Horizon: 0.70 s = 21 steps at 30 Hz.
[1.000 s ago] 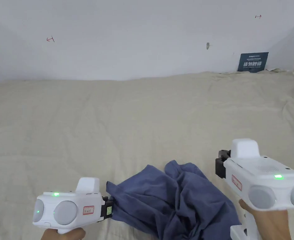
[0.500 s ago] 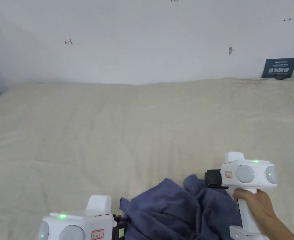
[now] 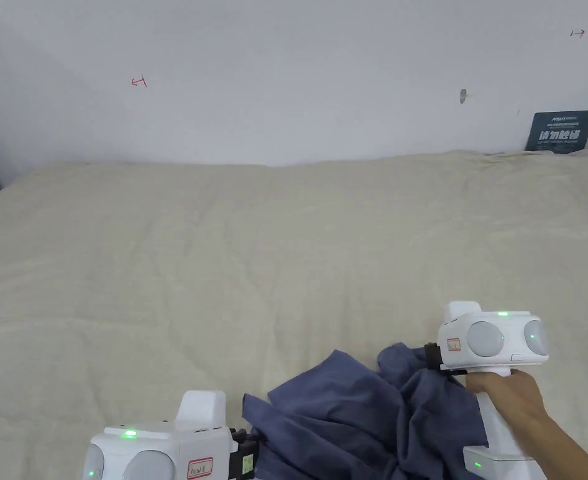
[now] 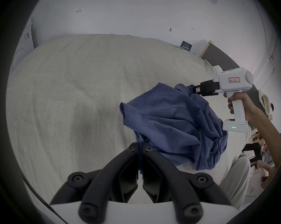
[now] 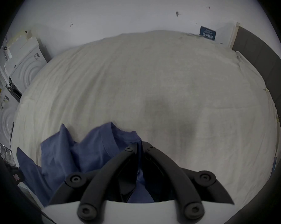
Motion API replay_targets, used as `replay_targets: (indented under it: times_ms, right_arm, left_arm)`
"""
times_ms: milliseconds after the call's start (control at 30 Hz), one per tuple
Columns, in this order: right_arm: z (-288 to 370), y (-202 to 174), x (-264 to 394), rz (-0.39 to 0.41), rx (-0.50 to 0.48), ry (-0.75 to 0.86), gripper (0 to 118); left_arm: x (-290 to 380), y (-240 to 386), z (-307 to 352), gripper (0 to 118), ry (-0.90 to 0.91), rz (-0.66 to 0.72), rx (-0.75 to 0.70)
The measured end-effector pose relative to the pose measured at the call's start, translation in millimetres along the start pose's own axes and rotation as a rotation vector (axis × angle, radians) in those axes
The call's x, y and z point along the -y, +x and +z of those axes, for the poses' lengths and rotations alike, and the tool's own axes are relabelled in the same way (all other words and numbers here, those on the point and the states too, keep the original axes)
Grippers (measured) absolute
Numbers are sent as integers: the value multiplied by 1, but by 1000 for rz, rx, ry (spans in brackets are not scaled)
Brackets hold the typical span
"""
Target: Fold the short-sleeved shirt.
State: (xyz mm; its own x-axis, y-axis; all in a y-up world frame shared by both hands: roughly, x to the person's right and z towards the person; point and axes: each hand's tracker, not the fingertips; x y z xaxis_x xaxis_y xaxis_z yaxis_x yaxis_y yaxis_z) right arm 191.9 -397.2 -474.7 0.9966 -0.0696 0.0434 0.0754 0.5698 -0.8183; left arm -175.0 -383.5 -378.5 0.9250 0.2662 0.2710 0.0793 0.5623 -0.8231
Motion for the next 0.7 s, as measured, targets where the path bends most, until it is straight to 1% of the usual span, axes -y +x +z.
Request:
replay_targets:
  times_ms: [100, 133, 200, 300, 367, 500, 700]
  right_arm:
    - [36, 4, -3, 3, -14, 77, 3]
    - [42, 15, -9, -13, -20, 107, 3]
    - [70, 25, -14, -50, -48, 170, 3]
    - [111, 42, -24, -78, -72, 252, 3]
    - [140, 56, -31, -124, -111, 296, 3]
    - [188, 77, -47, -152, -91, 397, 3]
    - [242, 105, -84, -168, -22, 502, 3]
  left_arm:
    - [1, 0, 4, 1, 12, 21, 9]
    - [0, 1, 6, 1, 17, 28, 13]
    - [-1, 2, 11, 1, 35, 40, 22]
    - [-7, 4, 23, 1, 57, 39, 45]
    - [-16, 7, 32, 1, 89, 30, 35]
    - [-47, 7, 56, 1, 175, 43, 22]
    - [-126, -3, 102, 1, 330, 32, -49]
